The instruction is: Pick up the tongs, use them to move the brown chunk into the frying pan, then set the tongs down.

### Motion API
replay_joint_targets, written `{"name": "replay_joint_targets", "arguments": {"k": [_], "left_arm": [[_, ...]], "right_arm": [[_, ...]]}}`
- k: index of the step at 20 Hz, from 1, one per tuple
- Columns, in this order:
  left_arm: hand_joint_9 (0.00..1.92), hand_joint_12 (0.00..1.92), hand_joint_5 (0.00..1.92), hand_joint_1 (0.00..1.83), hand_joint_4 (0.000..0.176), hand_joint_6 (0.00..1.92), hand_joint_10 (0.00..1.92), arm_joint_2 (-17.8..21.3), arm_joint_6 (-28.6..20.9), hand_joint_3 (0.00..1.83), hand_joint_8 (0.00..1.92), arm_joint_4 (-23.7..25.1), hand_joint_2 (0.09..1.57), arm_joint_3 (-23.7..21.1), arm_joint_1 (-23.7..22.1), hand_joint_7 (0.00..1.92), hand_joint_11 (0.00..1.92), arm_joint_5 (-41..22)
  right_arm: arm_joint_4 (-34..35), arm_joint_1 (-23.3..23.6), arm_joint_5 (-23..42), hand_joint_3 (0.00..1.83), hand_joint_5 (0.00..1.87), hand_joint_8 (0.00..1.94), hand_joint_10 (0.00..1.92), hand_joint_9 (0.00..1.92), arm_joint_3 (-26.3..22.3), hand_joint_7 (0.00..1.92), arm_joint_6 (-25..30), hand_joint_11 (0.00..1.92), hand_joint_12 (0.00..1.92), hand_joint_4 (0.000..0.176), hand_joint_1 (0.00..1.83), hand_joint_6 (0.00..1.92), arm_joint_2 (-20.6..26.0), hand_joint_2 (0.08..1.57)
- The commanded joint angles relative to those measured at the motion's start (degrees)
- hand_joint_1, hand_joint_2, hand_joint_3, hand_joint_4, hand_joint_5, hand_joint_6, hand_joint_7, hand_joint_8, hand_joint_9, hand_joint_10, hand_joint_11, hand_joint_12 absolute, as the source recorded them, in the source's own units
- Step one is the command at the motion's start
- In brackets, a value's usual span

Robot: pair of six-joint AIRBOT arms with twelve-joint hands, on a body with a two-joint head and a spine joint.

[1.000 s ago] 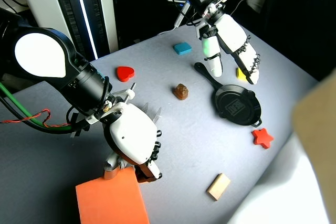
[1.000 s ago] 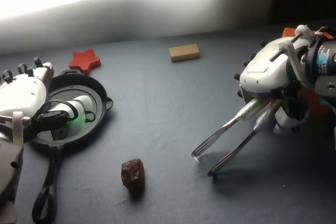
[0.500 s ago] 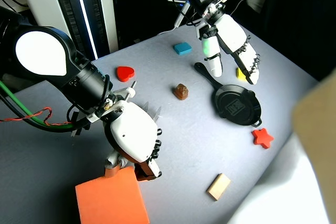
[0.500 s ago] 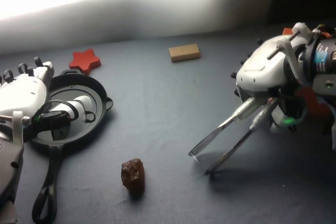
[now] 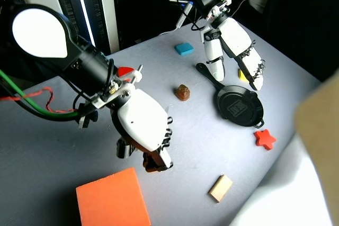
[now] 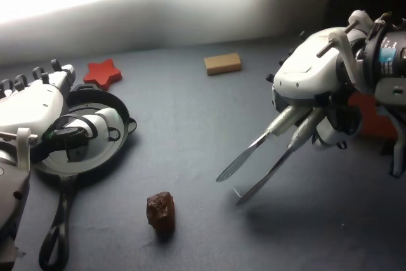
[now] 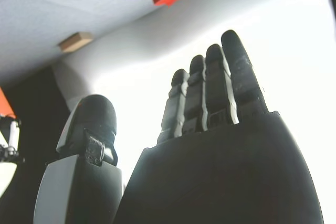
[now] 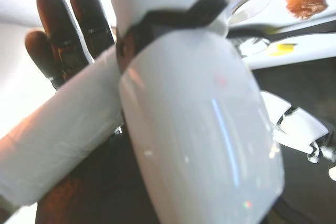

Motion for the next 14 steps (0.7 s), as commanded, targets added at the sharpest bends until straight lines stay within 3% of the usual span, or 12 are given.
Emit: {"name": "replay_joint_targets", "arguments": {"k": [1, 5, 7, 8, 12, 14], "left_arm": [[0.11, 0.54, 0.04, 0.16, 0.032, 0.0, 0.01, 0.1, 0.3, 0.0, 0.0, 4.0, 1.38, 0.1, -0.3, 0.1, 0.0, -5.0], [0.11, 0.55, 0.04, 0.14, 0.029, 0.0, 0.01, 0.1, 0.4, 0.0, 0.01, 4.0, 1.39, 0.3, -0.4, 0.09, 0.0, -5.2], [0.09, 0.5, 0.02, 0.17, 0.028, 0.0, 0.0, 0.1, 0.9, 0.0, 0.0, 5.0, 1.39, 0.7, -0.3, 0.08, 0.0, -5.1], [0.09, 0.49, 0.03, 0.18, 0.027, 0.0, 0.0, 0.1, 1.1, 0.0, 0.0, 5.9, 1.38, 1.0, -0.2, 0.08, 0.0, -4.8], [0.13, 0.63, 0.05, 0.18, 0.036, 0.01, 0.01, 0.1, 1.8, 0.0, 0.0, 8.5, 1.37, 2.2, 0.1, 0.11, 0.0, -2.4], [0.12, 0.63, 0.05, 0.17, 0.03, 0.01, 0.01, 0.1, 2.0, 0.0, 0.0, 8.5, 1.38, 2.5, 0.1, 0.1, 0.0, -2.2]], "right_arm": [[-1.9, 1.0, 2.6, 0.0, 0.81, 0.01, 0.08, 0.95, -0.1, 1.01, 0.6, 0.38, 1.32, 0.0, 1.11, 1.23, 0.4, 1.2], [-2.0, 2.3, 0.3, 0.0, 0.8, 0.0, 0.08, 0.95, -0.6, 1.01, 8.8, 0.38, 1.33, 0.0, 1.11, 1.24, 0.1, 1.2], [-4.5, 2.8, -0.7, 0.0, 0.8, 0.01, 0.08, 0.95, -0.9, 1.02, 18.2, 0.38, 1.33, 0.0, 1.11, 1.24, -0.3, 1.2], [-9.5, 2.4, -0.7, 0.0, 0.8, 0.01, 0.08, 0.95, -1.5, 1.02, 24.3, 0.39, 1.33, 0.0, 1.11, 1.24, -0.5, 1.2], [-12.1, 1.3, -0.9, 0.0, 0.79, 0.0, 0.07, 0.94, -4.1, 1.01, 28.4, 0.37, 1.33, 0.0, 1.1, 1.26, -0.9, 1.21], [-14.4, 0.4, -0.9, 0.0, 0.81, 0.01, 0.08, 0.96, -4.8, 1.02, 30.6, 0.39, 1.32, 0.0, 1.11, 1.23, -1.6, 1.2]]}}
